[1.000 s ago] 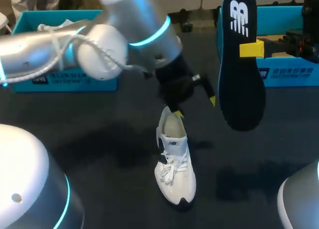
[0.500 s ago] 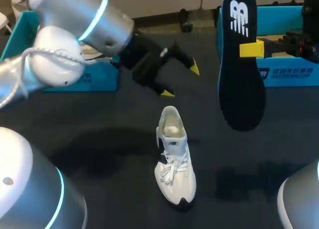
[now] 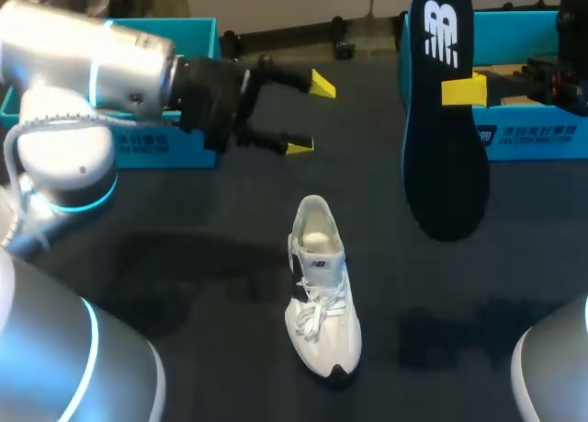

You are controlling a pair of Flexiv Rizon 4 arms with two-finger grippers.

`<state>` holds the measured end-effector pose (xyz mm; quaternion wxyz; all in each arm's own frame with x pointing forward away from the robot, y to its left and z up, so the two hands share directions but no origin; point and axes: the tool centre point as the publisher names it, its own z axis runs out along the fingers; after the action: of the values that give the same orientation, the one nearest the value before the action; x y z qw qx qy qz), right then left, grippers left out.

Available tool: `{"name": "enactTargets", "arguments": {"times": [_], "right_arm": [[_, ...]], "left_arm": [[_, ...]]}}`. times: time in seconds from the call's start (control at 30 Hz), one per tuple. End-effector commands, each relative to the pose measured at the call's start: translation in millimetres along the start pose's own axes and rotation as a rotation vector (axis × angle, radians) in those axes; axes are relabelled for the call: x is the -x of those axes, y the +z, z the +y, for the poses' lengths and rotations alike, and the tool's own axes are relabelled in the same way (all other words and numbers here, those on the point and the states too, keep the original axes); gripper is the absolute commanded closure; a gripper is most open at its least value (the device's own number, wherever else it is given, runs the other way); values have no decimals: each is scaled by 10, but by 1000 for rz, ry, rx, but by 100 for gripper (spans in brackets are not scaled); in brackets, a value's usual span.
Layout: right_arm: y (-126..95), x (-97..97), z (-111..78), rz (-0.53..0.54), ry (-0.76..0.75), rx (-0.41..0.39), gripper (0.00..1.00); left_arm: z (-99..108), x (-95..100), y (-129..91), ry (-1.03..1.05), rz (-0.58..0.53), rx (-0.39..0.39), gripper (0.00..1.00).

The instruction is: Take the shoe out of the shoebox, open the shoe tongue, remove and reinsert the insole, then place the shoe into the shoebox

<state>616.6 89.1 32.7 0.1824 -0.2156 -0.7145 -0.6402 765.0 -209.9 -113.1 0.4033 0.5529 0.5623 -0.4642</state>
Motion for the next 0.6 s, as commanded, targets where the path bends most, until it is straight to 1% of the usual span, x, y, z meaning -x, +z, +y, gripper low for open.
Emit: {"name": "enactTargets", "arguments": {"times": [0.03,0.1,0.13,0.17,0.2,0.27,0.43,0.57,0.6], "right_arm": [[24,71,42,6,24,-25,100],[11,165,95,22,65,-21,100],[1,226,123,24,93,-37,100],[-2,242,131,25,100,-35,100],[-15,314,168,40,131,-41,100],[-21,397,213,56,157,-38,100],[-2,629,297,82,217,-72,100],[26,888,314,77,299,-117,100],[45,974,315,86,326,-131,100]], "left_arm": [[-9,-1,-35,15,-387,0,0],[0,37,-53,26,-411,4,0],[4,63,-66,30,-425,4,0],[4,71,-70,32,-426,4,0],[4,106,-89,42,-450,7,0],[1,146,-112,47,-459,2,0],[14,220,-152,54,-484,9,0],[31,265,-196,51,-498,15,0],[34,276,-210,50,-485,19,0]]}}
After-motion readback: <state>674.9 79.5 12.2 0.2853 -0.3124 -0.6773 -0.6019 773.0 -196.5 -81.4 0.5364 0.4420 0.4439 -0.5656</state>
